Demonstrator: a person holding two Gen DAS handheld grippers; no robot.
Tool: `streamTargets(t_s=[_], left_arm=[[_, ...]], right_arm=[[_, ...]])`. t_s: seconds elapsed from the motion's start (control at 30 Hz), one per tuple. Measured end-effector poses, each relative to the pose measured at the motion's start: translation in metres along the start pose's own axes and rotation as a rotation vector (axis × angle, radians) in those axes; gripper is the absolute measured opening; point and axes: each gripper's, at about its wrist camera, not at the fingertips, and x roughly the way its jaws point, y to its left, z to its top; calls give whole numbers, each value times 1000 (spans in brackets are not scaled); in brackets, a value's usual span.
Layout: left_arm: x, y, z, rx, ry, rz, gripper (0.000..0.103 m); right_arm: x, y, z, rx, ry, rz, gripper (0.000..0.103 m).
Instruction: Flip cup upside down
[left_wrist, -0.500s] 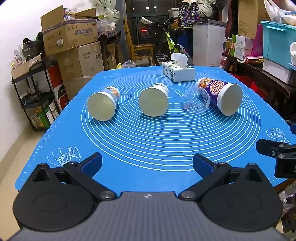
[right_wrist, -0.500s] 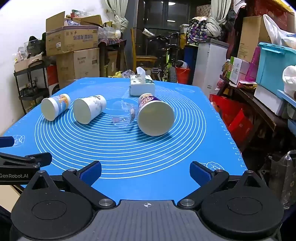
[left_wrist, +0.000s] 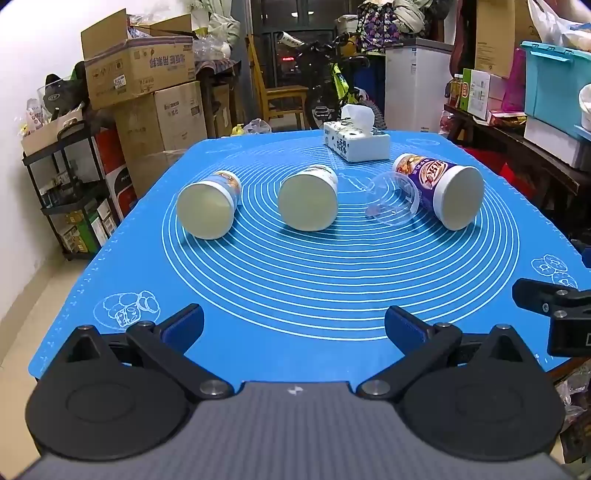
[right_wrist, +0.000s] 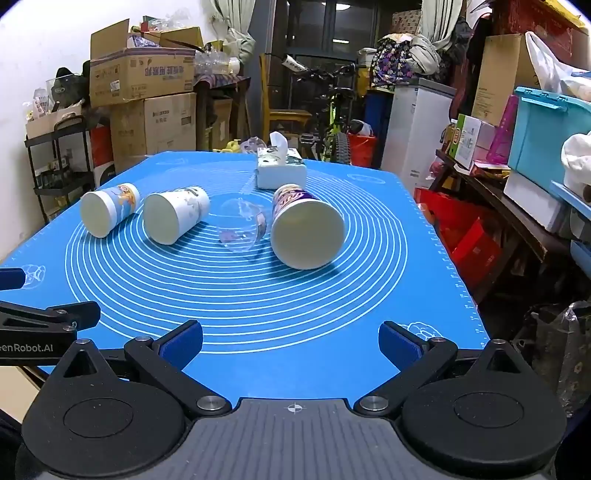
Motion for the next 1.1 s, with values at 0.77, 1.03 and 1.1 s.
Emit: streamTargets(t_s=[0.77, 1.03, 1.1], left_arm=[[3, -3, 0, -3, 2, -6, 103], [4, -3, 0, -3, 1, -7, 103], [3, -3, 0, -1, 1, -9, 103]], right_arm=[[-4, -3, -4, -12, 14, -5, 101], [-3, -1, -2, -15, 15, -8, 101], [-3, -1, -2, -15, 16, -9, 101]])
